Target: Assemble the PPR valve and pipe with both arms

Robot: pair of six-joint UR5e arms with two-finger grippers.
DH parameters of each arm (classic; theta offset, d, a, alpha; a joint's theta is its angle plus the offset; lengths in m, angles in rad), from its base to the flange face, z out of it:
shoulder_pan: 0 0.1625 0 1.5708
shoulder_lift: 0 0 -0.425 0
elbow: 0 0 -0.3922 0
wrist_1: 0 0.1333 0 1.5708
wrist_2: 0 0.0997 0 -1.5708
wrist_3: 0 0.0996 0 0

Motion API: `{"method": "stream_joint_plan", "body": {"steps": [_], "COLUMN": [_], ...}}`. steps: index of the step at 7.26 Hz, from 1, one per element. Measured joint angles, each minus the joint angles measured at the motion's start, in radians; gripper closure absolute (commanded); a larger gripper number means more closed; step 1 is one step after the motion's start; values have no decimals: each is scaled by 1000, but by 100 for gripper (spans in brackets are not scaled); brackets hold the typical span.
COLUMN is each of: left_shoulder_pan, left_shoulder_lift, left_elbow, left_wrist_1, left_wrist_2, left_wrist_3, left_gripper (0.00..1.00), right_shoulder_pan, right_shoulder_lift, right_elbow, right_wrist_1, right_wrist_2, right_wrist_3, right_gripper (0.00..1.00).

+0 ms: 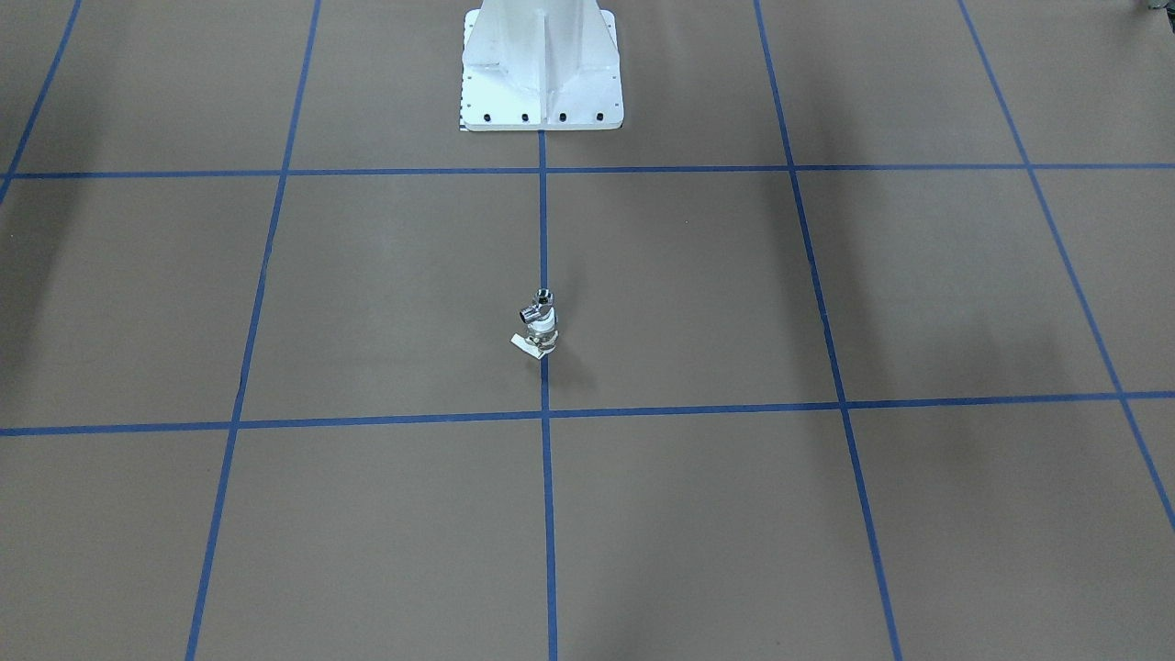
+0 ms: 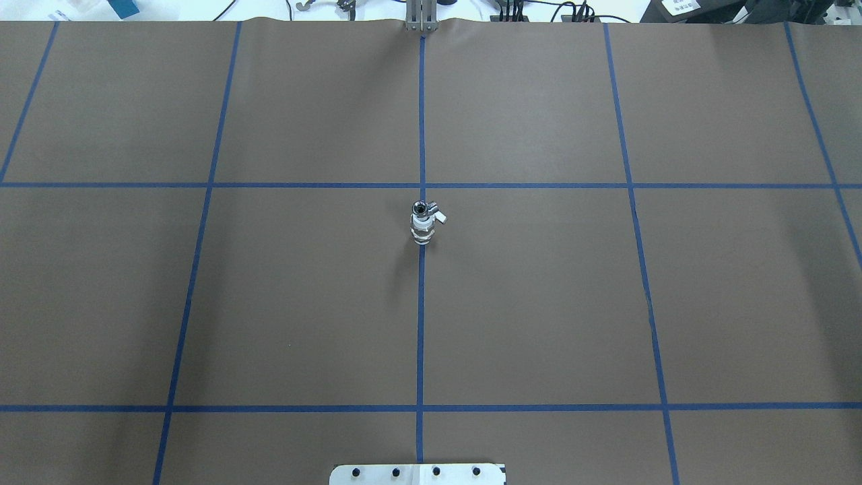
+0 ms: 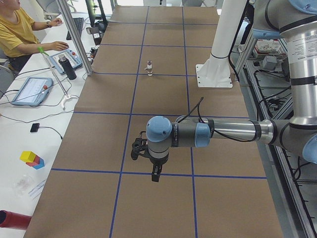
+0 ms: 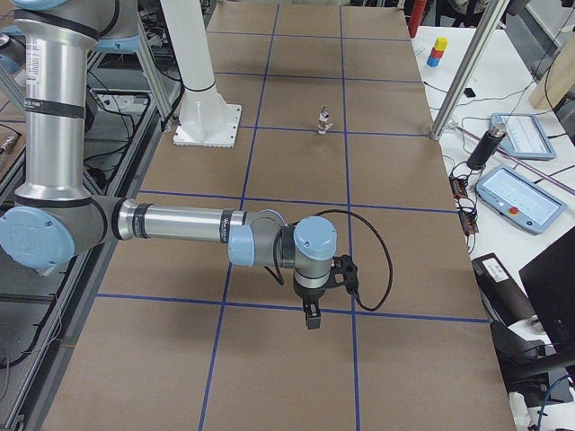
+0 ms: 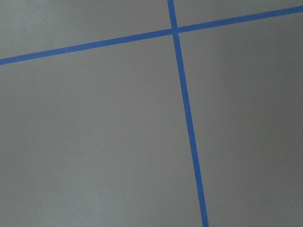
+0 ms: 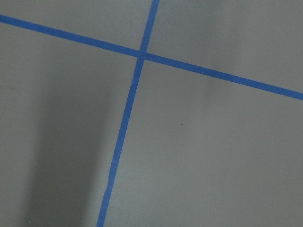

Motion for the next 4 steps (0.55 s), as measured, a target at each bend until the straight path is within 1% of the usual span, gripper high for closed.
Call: {"method": "stream_joint_plan", "body": {"steps": [4], "left_shoulder_pan": [2], "left_shoulder_lift": [0], "left_elbow": [10], "left_wrist_1": [-1], "left_wrist_2": [-1], "left_wrist_3": [3], "left_gripper": [0], "right_shoulder_pan": [1], "right_shoulder_lift": [-6], "right_elbow": [-6], "right_wrist_1": [39], "right_wrist_2": [6], "right_wrist_3": [24], "right_gripper": [0]}}
